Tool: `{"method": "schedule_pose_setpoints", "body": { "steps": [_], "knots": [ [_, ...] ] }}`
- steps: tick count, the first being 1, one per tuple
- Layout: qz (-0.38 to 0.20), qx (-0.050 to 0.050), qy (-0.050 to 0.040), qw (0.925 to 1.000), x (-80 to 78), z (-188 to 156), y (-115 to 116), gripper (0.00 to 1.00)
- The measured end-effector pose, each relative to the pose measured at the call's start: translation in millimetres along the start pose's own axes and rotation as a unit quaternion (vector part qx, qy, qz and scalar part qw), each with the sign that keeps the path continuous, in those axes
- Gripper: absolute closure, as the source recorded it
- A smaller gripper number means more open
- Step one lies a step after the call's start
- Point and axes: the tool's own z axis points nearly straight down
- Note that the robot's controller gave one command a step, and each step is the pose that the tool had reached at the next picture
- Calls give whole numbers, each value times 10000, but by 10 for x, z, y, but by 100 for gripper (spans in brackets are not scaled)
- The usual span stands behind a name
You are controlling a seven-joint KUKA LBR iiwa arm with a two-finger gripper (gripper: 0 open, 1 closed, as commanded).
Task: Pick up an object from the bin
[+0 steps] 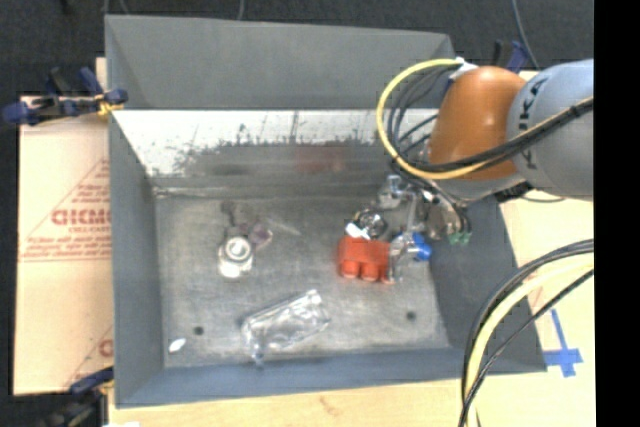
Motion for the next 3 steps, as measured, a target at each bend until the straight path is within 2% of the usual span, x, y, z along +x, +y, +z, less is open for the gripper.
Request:
{"method": "schedule_pose_setpoints", "body": {
  "steps": [1,2,3],
  "knots": [
    [-875,-18,38,9962,41,-75,193,0],
    [-1852,-18,34,9827,-14,-148,148,0],
    [-1977,-17,-58,9803,-40,164,98,0]
  ]
}}
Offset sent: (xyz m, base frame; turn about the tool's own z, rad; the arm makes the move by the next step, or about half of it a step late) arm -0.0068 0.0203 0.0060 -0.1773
